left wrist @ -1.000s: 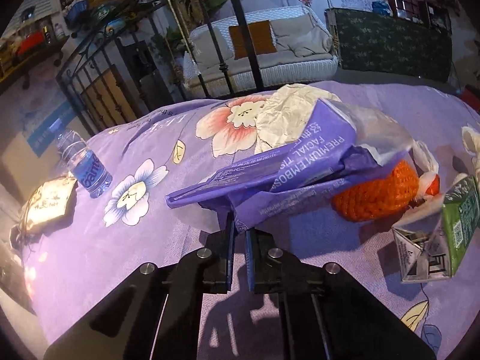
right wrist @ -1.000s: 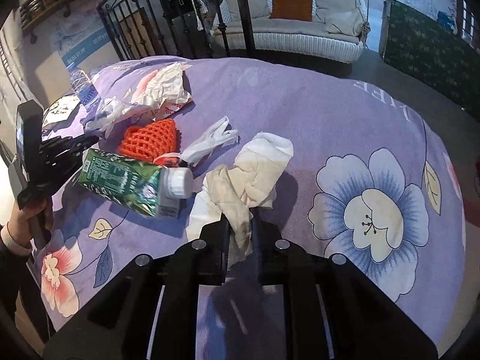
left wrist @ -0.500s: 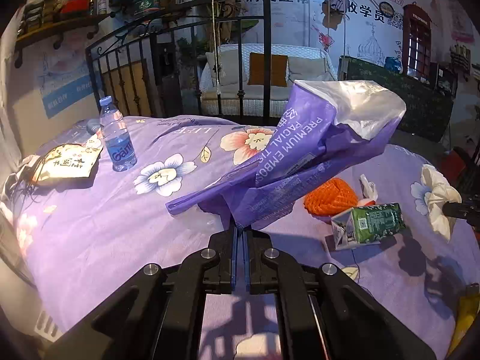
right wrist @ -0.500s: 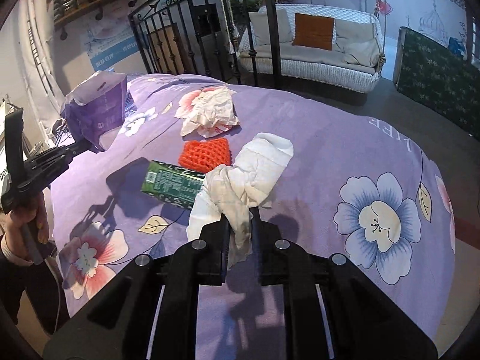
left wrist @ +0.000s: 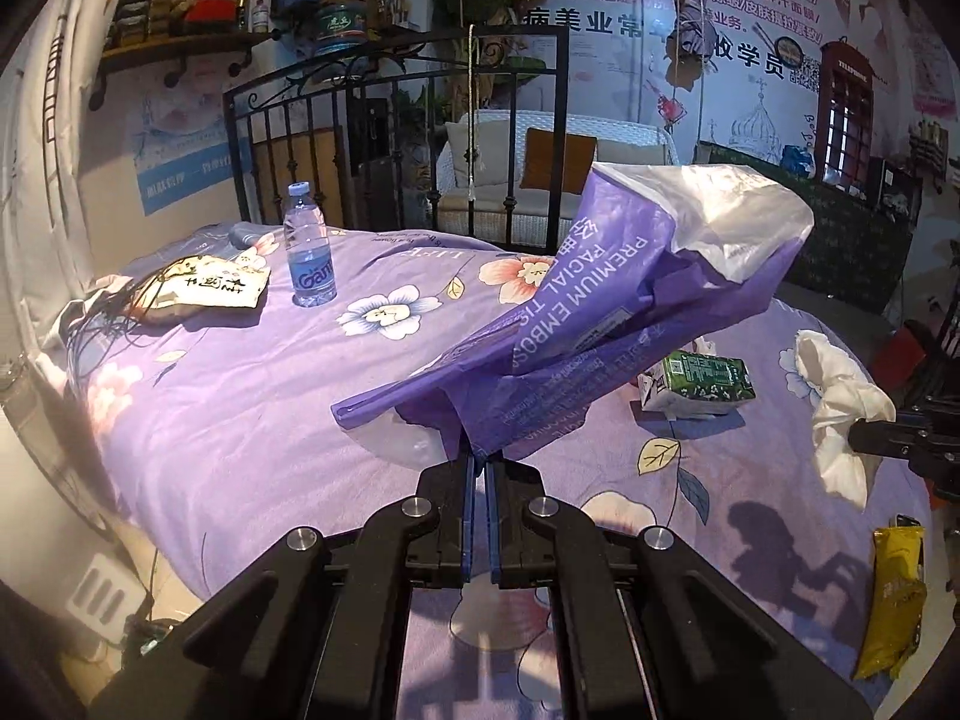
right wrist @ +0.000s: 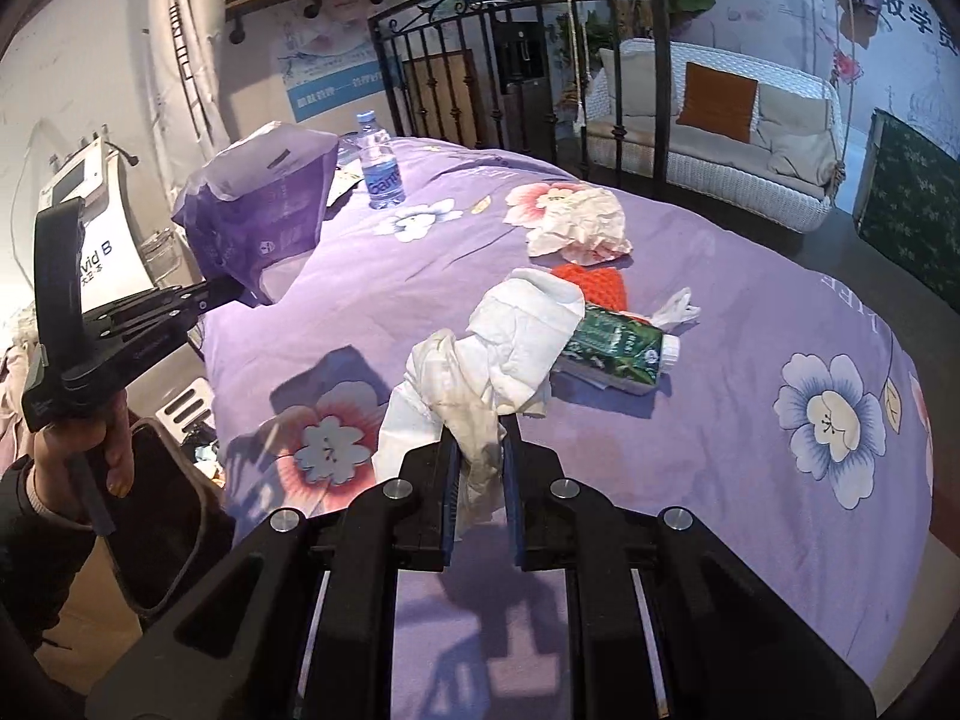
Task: Collect trash
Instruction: 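Carry the purple tissue pack to the black bin and open the left tool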
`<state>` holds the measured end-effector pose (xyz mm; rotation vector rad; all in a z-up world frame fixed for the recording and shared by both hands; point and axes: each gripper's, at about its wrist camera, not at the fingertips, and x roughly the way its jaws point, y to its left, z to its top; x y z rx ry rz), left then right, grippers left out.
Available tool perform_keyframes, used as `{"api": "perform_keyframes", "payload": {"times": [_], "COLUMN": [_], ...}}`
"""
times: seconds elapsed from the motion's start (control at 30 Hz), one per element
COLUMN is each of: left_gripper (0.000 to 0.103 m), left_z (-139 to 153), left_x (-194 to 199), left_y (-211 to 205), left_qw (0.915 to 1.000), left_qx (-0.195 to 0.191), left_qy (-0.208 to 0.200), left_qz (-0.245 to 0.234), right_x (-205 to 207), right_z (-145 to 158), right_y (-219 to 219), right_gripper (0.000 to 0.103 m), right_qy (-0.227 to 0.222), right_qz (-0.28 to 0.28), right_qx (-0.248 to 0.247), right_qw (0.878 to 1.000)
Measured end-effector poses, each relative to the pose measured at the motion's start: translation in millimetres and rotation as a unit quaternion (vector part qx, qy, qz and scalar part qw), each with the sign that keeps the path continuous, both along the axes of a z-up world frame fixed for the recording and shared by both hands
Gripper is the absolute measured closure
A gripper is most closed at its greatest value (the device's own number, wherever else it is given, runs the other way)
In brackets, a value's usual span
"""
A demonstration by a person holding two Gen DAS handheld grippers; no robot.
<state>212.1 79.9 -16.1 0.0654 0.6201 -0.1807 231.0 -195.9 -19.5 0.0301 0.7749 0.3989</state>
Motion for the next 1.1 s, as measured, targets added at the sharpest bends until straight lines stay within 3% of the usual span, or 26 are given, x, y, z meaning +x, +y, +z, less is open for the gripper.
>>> {"api": "perform_keyframes", "payload": {"times": [0.1, 0.33, 0.67, 0.87, 1.1], "left_gripper": [0.100, 0.100, 0.100, 0.100, 0.100], "left_z": [-1.4, -8.7, -32.5, -54.3, -93.9], "left_x": [-18.9, -57.4, -97.4, -125.4, -150.1], "left_y": [6.7, 23.3, 67.8, 114.0, 161.5], "left_qw": [0.9999, 0.9994, 0.9939, 0.9806, 0.9528], "left_qx": [-0.010, -0.019, -0.043, -0.067, -0.091], "left_qy": [0.001, -0.001, 0.038, 0.071, 0.134], "left_qz": [0.005, 0.029, 0.094, 0.170, 0.257], "right_x": [-18.8, -51.6, -86.8, -92.8, -92.8], "right_z": [2.3, -9.5, -28.4, -42.1, -53.9], "right_y": [14.1, 36.2, 97.3, 116.4, 123.7], "right_gripper": [0.089, 0.089, 0.089, 0.089, 0.089], "right_qy": [-0.003, 0.028, 0.003, 0.013, 0.028], "right_qz": [0.009, 0.024, 0.054, 0.070, 0.077], "right_qx": [0.006, 0.082, 0.060, 0.064, 0.064], "right_qw": [1.000, 0.996, 0.997, 0.995, 0.995]}}
